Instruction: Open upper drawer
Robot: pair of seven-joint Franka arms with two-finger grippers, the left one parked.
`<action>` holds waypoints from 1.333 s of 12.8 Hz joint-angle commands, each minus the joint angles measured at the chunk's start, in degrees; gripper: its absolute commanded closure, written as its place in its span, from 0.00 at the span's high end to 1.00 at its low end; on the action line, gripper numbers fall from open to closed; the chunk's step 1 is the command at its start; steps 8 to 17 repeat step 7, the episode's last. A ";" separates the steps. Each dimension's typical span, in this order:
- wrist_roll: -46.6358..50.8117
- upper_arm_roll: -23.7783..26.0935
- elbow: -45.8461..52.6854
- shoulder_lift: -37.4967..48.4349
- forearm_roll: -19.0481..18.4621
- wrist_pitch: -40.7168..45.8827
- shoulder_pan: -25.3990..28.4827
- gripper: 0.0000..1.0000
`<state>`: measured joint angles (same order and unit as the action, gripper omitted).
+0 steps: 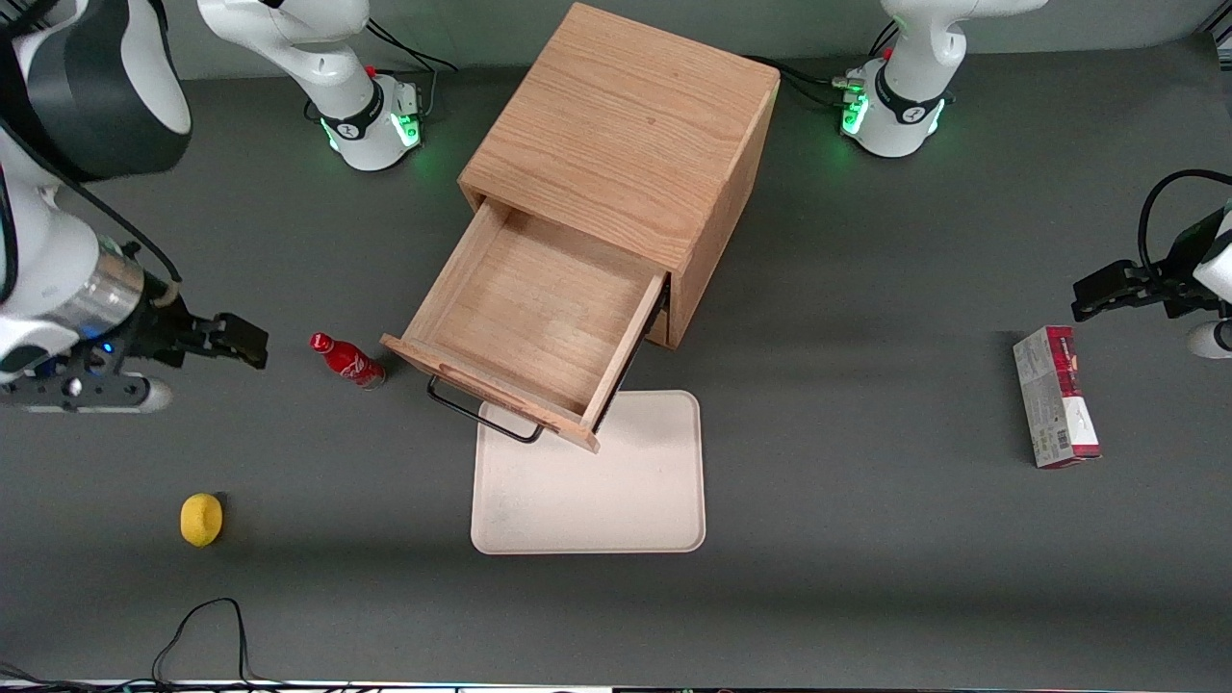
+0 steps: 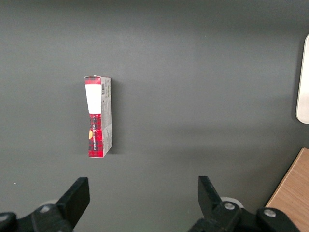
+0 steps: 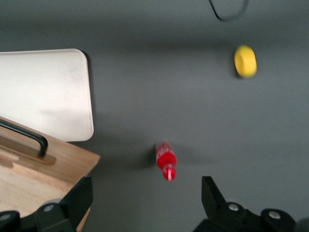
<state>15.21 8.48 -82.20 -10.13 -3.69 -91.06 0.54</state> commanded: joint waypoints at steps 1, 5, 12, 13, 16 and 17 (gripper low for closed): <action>1.14 -6.35 -20.05 15.36 5.36 -6.39 0.43 1.00; -8.35 -10.32 -22.83 19.01 5.10 -4.13 0.34 1.00; -8.27 -10.32 -22.74 18.92 3.97 -3.78 0.25 1.00; -8.27 -10.32 -22.74 18.92 3.97 -3.78 0.25 1.00; -8.27 -10.32 -22.74 18.92 3.97 -3.78 0.25 1.00; -8.27 -10.32 -22.74 18.92 3.97 -3.78 0.25 1.00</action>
